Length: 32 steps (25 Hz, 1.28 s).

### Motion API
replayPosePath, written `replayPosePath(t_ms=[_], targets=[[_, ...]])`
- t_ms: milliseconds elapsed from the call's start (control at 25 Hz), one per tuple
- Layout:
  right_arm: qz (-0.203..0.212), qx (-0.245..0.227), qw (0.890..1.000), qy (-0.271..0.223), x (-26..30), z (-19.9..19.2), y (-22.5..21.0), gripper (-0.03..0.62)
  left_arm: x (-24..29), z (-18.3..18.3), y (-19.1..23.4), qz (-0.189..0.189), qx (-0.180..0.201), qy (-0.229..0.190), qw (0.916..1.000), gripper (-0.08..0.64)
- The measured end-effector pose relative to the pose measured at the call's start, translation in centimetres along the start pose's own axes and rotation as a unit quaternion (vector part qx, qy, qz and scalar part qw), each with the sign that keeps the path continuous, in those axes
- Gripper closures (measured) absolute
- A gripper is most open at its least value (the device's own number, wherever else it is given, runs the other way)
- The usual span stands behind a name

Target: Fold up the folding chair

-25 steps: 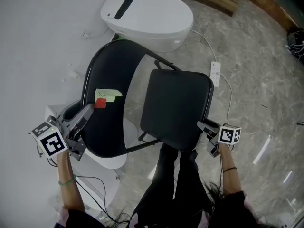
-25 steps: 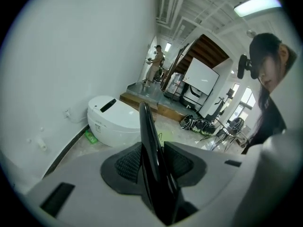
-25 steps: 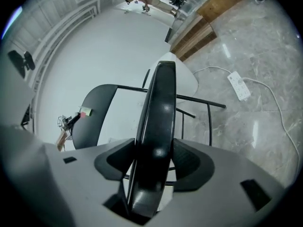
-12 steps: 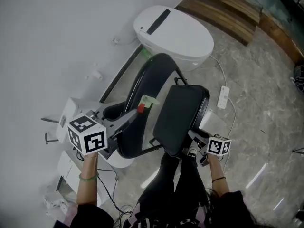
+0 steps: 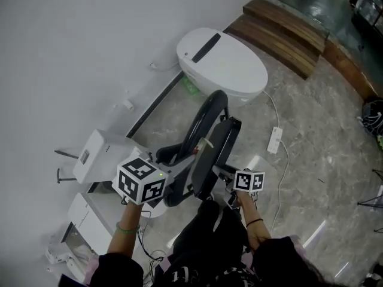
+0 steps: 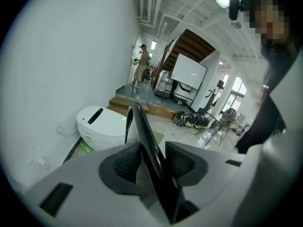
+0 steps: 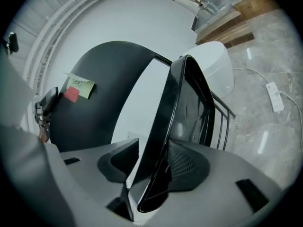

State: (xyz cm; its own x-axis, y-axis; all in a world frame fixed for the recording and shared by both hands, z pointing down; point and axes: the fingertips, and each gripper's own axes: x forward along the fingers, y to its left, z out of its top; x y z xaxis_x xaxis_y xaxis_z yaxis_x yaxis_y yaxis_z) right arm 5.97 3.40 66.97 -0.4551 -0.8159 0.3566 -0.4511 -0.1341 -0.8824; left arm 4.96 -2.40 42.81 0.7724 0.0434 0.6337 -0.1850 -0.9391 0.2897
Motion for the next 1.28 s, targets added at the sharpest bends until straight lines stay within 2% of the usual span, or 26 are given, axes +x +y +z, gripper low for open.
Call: replayPosePath(t_ms=[120,200,360,560,720,840,920,1000,1160,1280], targets=[[-0.005,-0.003,1.0,0.01,2.2,0.5,1.5,0.4,-0.9,0.4,1.0,-0.004,-0.009,-0.003,0.9999,0.402],[-0.009,-0.001,1.0,0.013,3.9,0.8,2.2,0.439,-1.3,0.5,1.3,-0.01,-0.012,-0.007,0.9999,0.403],[-0.001,0.004,1.0,0.026,7.1,1.3,3.6,0.463,-2.5,0.4,3.4,0.001,-0.004,0.0,1.0,0.402],[-0.003,-0.04,0.997,0.066,8.7,1.6,4.2,0.46,-3.4,0.7,5.1,-0.042,-0.052,-0.025,0.9974,0.408],[-0.003,-0.055,0.996,0.071,10.2,1.9,4.9,0.456,-4.4,0.6,7.0,-0.051,-0.061,-0.029,0.9964,0.41],[-0.003,-0.019,0.999,0.039,11.2,2.7,5.2,0.456,-5.0,0.7,8.1,-0.057,-0.068,-0.03,0.9956,0.41],[0.014,0.052,0.999,-0.008,11.4,3.8,4.9,0.467,-5.0,0.6,8.3,-0.061,-0.074,-0.03,0.9949,0.41],[0.041,0.109,0.993,-0.036,11.1,4.7,4.1,0.508,-4.4,0.4,7.7,-0.064,-0.084,-0.033,0.9938,0.411],[0.048,0.113,0.992,0.009,12.6,5.3,5.0,0.517,-5.2,1.0,9.8,-0.061,-0.131,-0.05,0.9882,0.43],[0.047,0.114,0.991,0.045,14.1,5.4,6.0,0.518,-6.1,1.3,11.6,-0.052,-0.148,-0.044,0.9867,0.434]])
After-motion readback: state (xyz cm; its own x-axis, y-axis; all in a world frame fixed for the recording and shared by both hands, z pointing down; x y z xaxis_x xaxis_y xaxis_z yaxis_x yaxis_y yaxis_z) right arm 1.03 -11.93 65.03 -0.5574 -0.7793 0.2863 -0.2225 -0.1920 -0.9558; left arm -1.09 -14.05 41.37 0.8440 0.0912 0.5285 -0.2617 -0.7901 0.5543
